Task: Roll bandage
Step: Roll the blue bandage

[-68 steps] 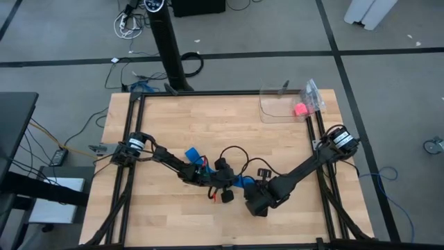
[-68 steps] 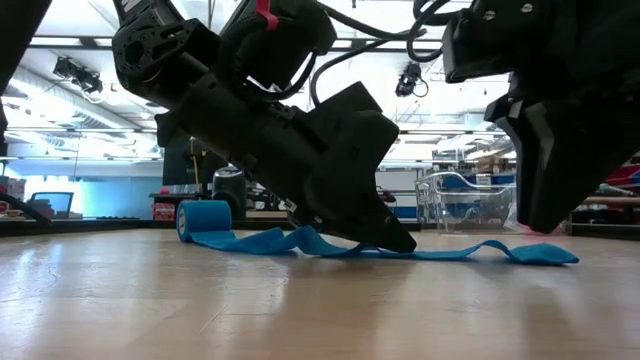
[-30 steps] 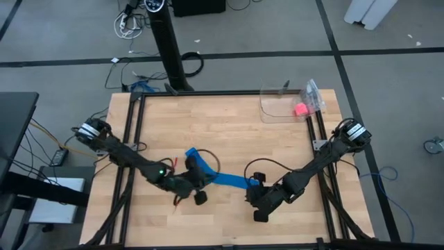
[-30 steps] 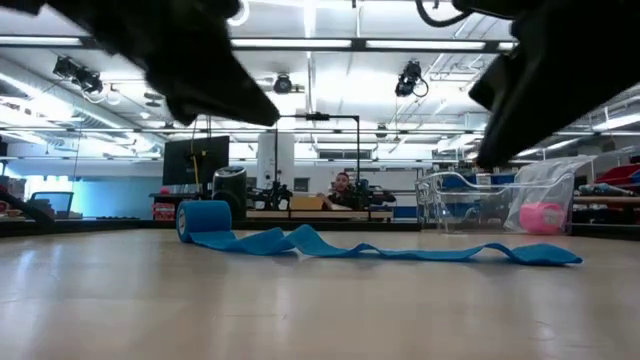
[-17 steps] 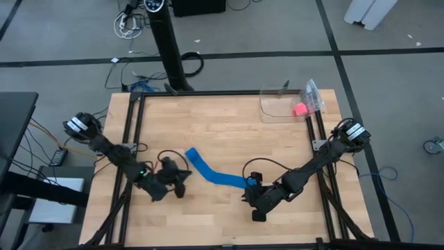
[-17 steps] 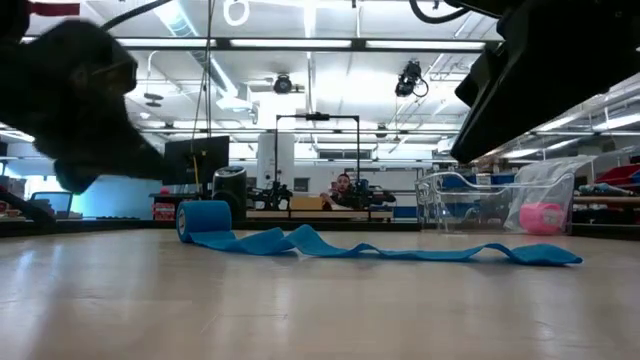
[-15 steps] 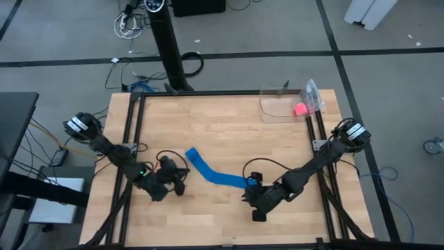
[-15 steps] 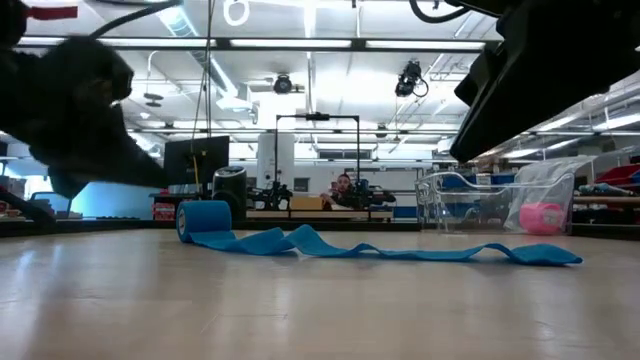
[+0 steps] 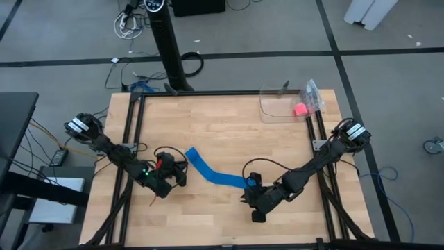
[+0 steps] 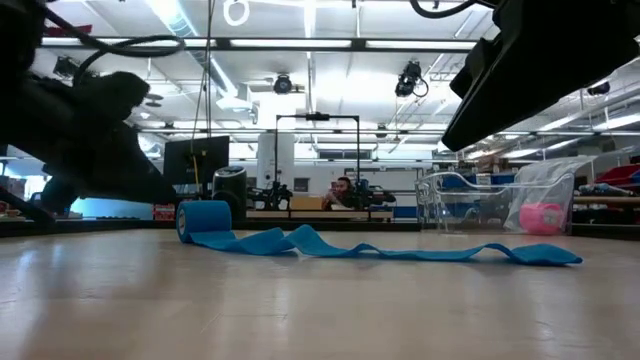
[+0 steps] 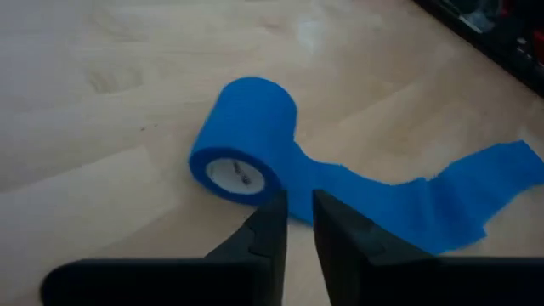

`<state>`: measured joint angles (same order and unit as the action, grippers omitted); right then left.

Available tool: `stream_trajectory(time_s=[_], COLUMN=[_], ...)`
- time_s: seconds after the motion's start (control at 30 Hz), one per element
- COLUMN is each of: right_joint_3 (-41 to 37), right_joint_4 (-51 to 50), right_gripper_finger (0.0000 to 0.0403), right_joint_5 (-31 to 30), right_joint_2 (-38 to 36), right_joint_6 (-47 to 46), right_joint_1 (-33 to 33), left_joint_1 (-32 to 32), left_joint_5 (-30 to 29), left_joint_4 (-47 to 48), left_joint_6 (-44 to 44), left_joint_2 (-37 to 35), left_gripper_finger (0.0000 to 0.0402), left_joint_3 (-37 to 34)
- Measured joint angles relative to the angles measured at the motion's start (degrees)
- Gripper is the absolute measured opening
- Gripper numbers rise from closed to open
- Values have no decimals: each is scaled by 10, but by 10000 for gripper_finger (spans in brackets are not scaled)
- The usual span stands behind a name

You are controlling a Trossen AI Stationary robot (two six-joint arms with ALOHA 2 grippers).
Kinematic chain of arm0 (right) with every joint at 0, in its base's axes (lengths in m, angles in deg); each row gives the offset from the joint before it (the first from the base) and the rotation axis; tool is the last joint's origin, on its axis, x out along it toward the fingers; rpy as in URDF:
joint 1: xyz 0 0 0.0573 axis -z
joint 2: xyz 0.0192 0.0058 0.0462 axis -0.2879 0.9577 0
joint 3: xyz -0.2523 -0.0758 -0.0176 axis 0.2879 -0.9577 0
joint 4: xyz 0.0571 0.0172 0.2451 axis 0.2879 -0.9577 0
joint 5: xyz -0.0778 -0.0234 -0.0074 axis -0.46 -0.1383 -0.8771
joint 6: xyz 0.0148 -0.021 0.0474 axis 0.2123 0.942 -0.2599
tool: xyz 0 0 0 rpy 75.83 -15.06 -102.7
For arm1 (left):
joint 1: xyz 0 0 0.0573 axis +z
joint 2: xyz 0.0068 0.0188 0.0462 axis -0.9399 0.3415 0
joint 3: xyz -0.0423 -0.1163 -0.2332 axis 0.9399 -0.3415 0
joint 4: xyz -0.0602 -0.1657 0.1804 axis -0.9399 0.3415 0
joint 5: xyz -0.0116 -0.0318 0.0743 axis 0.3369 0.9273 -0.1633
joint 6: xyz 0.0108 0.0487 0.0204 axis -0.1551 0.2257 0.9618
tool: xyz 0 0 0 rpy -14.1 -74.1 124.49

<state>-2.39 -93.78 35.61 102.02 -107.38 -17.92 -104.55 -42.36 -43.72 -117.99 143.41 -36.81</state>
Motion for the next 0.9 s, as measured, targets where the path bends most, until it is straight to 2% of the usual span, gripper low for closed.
stream_trajectory(time_s=[0.17,0.4,0.6,0.9], right_joint_3=[0,0,0,0], right_joint_4=[2,4,5,19], right_gripper_finger=[57,57,57,57], right_joint_5=[0,0,-2,-4], right_joint_2=[0,0,0,0], right_joint_6=[1,1,6,12], right_joint_1=[0,0,0,0], left_joint_1=[36,67,86,122], left_joint_5=[43,47,64,89], left_joint_4=[-52,-165,-236,-260], left_joint_6=[3,3,5,32], left_joint_2=[0,1,0,0], left_gripper_finger=[100,130,134,134], left_joint_3=[-20,-72,-107,-108])
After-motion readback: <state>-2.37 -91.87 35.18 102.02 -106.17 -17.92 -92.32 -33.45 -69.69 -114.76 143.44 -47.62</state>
